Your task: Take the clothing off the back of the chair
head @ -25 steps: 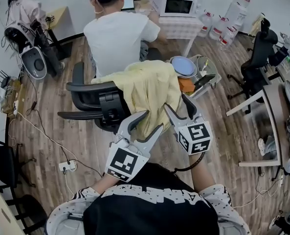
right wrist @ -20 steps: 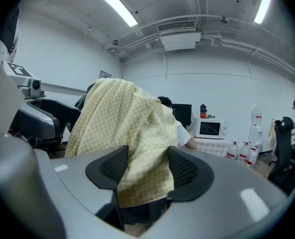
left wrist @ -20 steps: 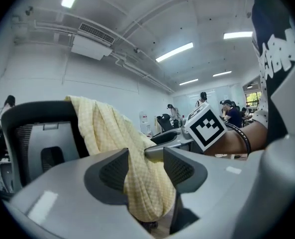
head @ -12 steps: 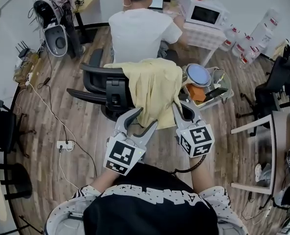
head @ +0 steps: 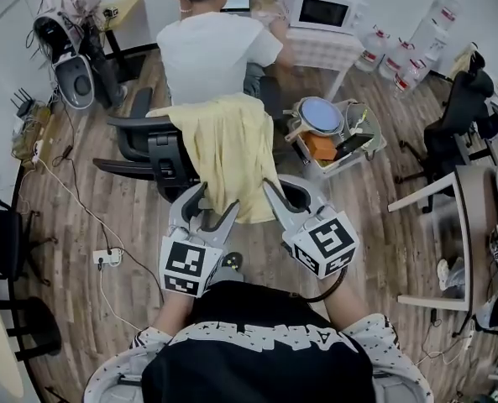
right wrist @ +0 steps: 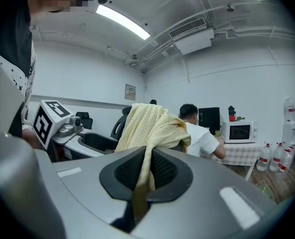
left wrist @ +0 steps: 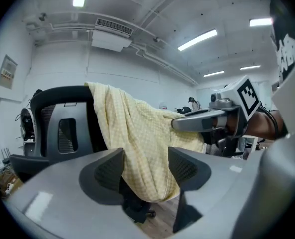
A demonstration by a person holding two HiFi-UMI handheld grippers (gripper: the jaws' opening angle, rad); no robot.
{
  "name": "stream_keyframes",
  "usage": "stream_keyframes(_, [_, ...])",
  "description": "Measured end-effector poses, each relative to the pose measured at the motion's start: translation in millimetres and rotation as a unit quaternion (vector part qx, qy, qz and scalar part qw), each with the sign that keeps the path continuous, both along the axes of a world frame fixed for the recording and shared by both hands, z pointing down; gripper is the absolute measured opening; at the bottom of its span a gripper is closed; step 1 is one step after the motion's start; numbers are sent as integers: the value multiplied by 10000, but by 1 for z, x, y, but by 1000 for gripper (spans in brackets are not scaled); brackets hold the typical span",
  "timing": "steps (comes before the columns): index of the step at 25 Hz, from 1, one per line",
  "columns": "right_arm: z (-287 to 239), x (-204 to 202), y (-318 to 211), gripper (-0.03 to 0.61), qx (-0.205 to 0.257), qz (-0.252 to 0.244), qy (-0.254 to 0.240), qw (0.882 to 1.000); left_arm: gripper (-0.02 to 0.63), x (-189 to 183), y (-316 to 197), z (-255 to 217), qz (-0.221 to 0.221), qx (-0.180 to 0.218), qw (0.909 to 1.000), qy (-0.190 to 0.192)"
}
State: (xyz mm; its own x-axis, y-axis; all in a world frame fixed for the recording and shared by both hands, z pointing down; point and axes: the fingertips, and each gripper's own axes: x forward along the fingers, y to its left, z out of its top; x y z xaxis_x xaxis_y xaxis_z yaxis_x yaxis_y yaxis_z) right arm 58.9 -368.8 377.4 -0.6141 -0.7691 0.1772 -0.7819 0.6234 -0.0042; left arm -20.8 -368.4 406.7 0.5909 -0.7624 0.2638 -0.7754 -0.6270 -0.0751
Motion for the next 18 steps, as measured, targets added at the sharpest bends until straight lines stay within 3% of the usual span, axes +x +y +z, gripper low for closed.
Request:
stream_keyframes(5, [-14,-10,19,29,41,-273,-74,9996,251,0,-4,2,-71,38,9999,-59])
stream_keyframes(11, [-21,-15,37,29,110,-439,-86,9989,19,0,-2,-4,-110,371,9991,-167])
stream_keyframes(18, [-13,-11,55,29,16,-508,-236,9984,9,-5,17,-10,-281,457,9985,-131])
